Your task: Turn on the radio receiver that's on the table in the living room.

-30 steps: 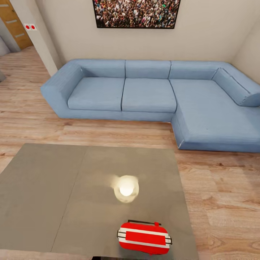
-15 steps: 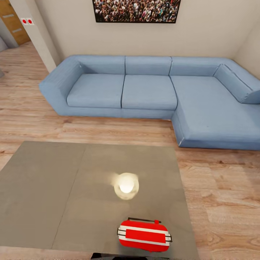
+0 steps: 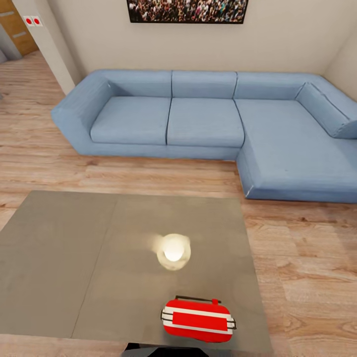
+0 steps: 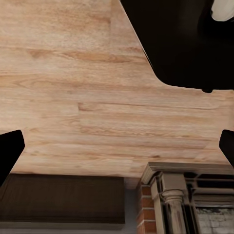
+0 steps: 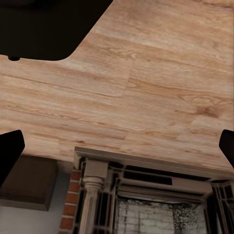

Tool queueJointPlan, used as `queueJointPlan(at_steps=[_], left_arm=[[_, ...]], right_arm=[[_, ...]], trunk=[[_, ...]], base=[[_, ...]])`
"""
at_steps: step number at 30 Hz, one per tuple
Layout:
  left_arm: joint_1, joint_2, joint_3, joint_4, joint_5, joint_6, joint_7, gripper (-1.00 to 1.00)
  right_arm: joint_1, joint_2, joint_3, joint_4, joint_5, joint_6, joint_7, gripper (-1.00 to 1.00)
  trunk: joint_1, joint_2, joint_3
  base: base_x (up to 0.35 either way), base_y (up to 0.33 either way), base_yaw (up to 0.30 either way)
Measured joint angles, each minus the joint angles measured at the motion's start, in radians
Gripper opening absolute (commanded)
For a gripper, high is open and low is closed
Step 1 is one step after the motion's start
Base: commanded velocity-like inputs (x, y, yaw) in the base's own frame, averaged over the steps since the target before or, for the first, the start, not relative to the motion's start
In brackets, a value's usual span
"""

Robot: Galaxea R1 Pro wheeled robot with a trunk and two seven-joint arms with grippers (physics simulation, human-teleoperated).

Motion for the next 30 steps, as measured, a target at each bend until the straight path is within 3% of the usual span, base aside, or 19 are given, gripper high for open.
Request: queueJointPlan(at_steps=[30], left_arm=[[0.0,0.001,0.0,0.0,0.001,0.0,0.0,1.0]], right_arm=[[0.0,0.0,0.001,0.0,0.0,0.006,0.006,1.0]], trunk=[[0.0,0.0,-0.048]], base=[[0.0,0.0,0.0]])
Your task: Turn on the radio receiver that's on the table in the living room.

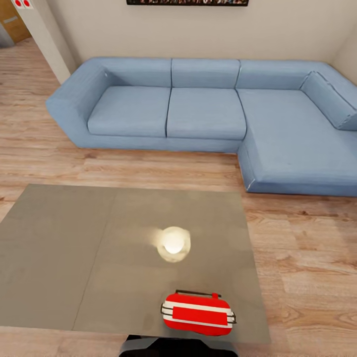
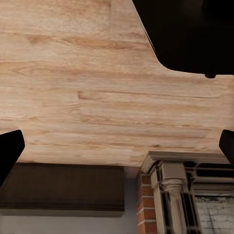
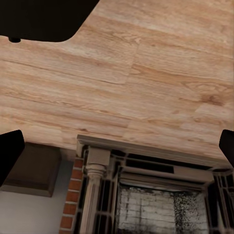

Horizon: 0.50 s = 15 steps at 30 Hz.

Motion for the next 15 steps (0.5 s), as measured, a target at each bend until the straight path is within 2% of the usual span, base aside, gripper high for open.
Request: queueJointPlan(at_steps=[15], left_arm=[[0.0,-0.001,0.0,0.0,0.001,0.0,0.0,1.0]], right_arm=[[0.0,-0.001,0.0,0.0,0.0,-0.002,-0.001,1.0]], trunk=[[0.0,0.0,-0.024]], base=[[0.0,0.0,0.0]])
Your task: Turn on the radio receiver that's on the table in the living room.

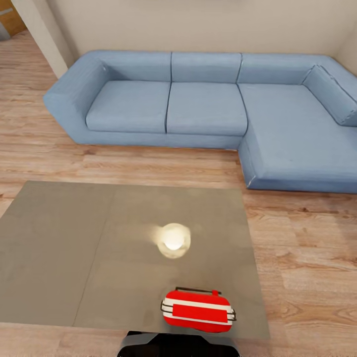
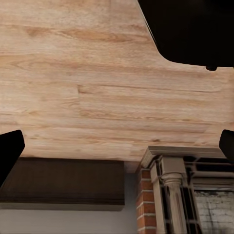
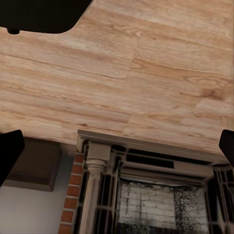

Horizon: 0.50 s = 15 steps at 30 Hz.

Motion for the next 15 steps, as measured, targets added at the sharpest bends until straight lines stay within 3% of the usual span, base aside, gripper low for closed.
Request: queueJointPlan(at_steps=[15], left_arm=[[0.0,0.0,0.0,0.001,0.0,0.0,0.0,1.0]], right_arm=[[0.0,0.0,0.0,0.0,-0.001,-0.006,0.0,1.0]], trunk=[[0.0,0.0,-0.024]], base=[[0.0,0.0,0.0]])
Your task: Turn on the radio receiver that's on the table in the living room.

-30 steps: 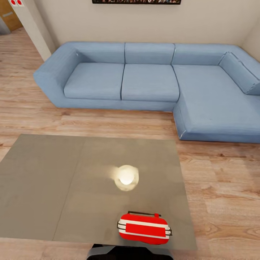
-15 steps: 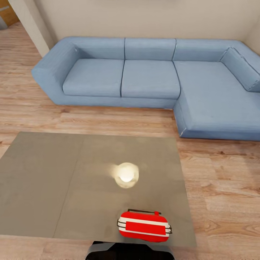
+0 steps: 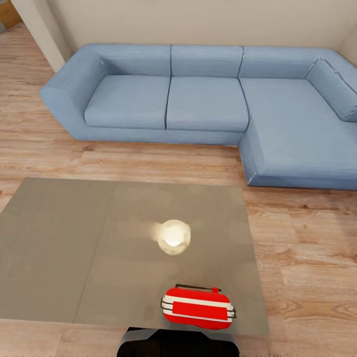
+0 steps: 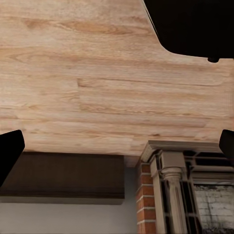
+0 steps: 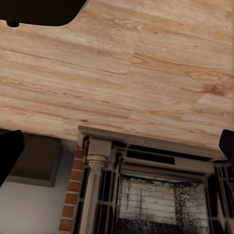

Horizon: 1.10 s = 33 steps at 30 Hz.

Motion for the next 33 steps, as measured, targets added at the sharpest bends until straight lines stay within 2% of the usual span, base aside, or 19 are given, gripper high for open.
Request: queueJointPlan(at_steps=[22,33], left_arm=[[0.0,0.002,0.0,0.0,0.0,-0.001,0.001,1.0],[0.0,0.002,0.0,0.0,0.002,-0.001,0.001,1.0]], right_arm=[[0.0,0.0,0.0,0.0,0.0,0.0,0.0,1.0],[0.0,0.0,0.0,0.0,0.004,-0.005,0.002,1.0]], trunk=[[0.0,0.0,-0.035],[0.0,0.0,-0.038]], base=[[0.0,0.0,0.0],[0.0,0.0,0.0]])
